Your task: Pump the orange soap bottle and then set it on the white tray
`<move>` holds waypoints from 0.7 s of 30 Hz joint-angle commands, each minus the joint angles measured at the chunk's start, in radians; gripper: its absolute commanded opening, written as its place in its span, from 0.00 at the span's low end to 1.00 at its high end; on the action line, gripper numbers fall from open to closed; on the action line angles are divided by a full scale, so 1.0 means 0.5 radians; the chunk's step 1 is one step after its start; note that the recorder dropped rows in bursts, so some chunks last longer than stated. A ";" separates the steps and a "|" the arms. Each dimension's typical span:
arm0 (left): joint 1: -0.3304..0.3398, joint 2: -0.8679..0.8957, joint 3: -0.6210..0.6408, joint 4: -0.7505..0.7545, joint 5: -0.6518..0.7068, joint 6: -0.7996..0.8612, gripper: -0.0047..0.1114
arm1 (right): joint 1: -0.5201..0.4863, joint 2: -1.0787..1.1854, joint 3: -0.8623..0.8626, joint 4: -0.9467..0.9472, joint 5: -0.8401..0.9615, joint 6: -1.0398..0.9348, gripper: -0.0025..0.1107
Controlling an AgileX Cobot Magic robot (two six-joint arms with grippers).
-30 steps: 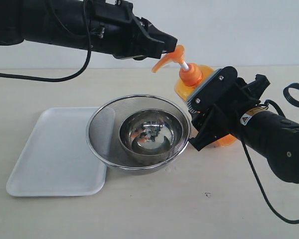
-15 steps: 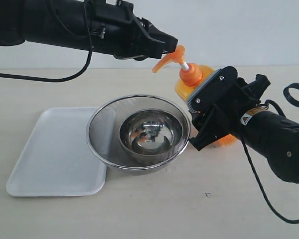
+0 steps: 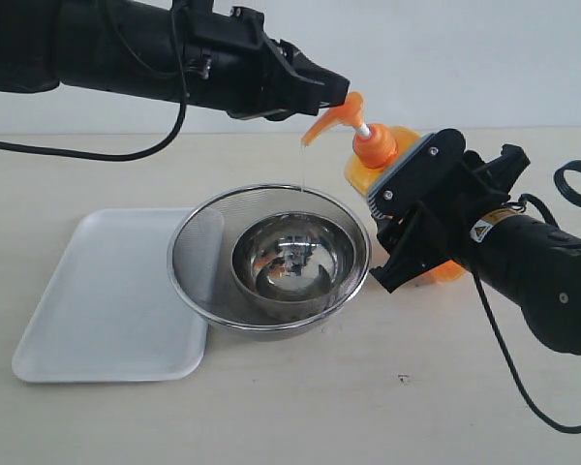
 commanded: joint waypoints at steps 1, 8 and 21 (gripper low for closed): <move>-0.010 0.086 0.045 0.134 -0.018 0.015 0.08 | 0.018 0.026 0.022 -0.030 0.200 0.101 0.02; -0.010 0.086 0.045 0.134 -0.018 0.015 0.08 | 0.018 0.026 0.022 -0.030 0.200 0.101 0.02; -0.010 0.039 0.041 0.130 -0.033 0.015 0.08 | 0.018 0.026 0.022 -0.030 0.202 0.106 0.02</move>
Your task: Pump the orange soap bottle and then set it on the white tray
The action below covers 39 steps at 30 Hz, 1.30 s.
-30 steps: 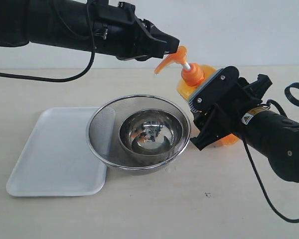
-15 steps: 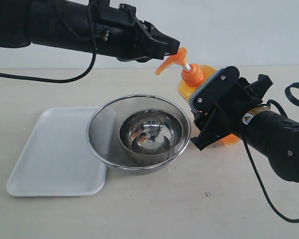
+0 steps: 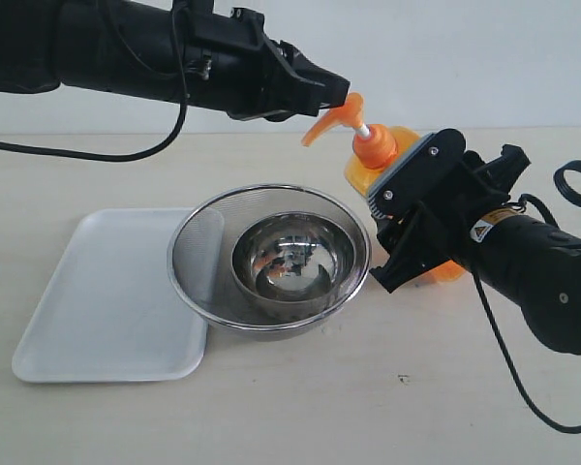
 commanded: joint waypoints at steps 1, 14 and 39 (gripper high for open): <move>-0.010 0.014 0.041 0.130 -0.042 0.015 0.08 | 0.018 0.026 0.022 -0.030 0.202 0.106 0.02; -0.010 -0.255 0.041 0.130 -0.126 0.036 0.08 | 0.018 0.026 0.022 -0.030 0.199 0.106 0.02; -0.005 -0.796 0.041 0.197 -0.333 0.009 0.08 | 0.018 0.026 0.022 -0.026 0.199 0.142 0.02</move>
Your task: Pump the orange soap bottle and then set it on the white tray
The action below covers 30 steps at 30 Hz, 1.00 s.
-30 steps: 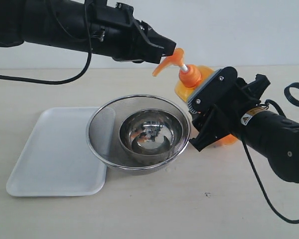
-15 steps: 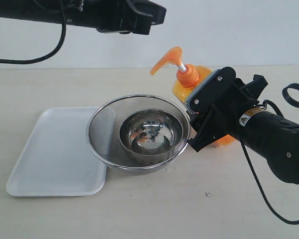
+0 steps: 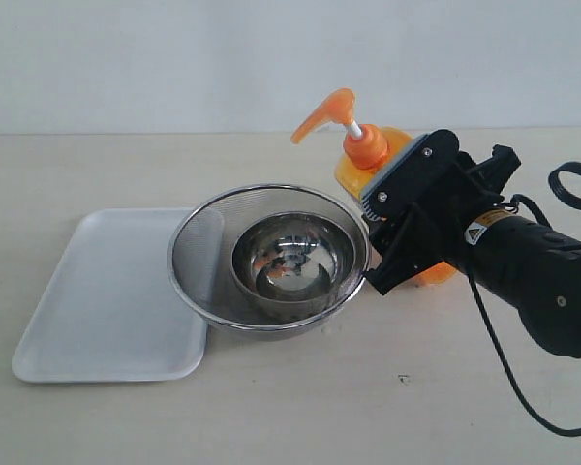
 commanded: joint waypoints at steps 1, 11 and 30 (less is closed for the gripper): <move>-0.001 -0.081 0.004 0.112 -0.021 -0.058 0.08 | 0.006 0.026 0.022 0.019 0.191 0.088 0.02; -0.001 -0.225 0.004 0.615 -0.033 -0.518 0.08 | 0.006 0.026 0.022 0.019 0.191 0.118 0.02; -0.001 -0.762 0.004 2.123 0.200 -1.931 0.08 | 0.006 0.026 0.022 0.019 0.185 0.191 0.02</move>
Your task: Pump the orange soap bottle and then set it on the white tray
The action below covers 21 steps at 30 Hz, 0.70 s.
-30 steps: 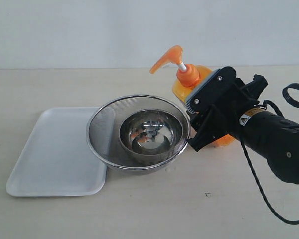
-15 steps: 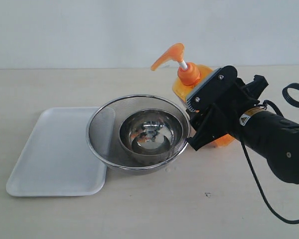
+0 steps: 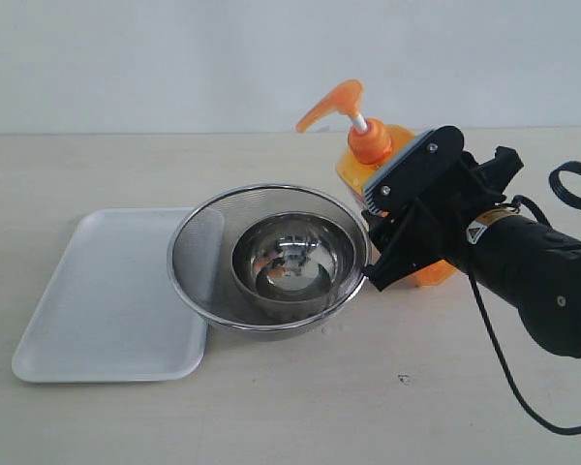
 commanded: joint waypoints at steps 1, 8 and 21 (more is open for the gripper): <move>-0.001 -0.109 0.008 0.277 0.139 -0.290 0.08 | 0.006 0.026 0.022 0.023 0.200 0.101 0.02; -0.001 -0.316 0.008 0.765 0.341 -0.722 0.08 | 0.006 0.026 0.022 0.023 0.200 0.210 0.02; -0.001 -0.640 0.146 1.105 0.658 -1.051 0.08 | 0.006 0.026 0.022 0.132 0.195 0.369 0.02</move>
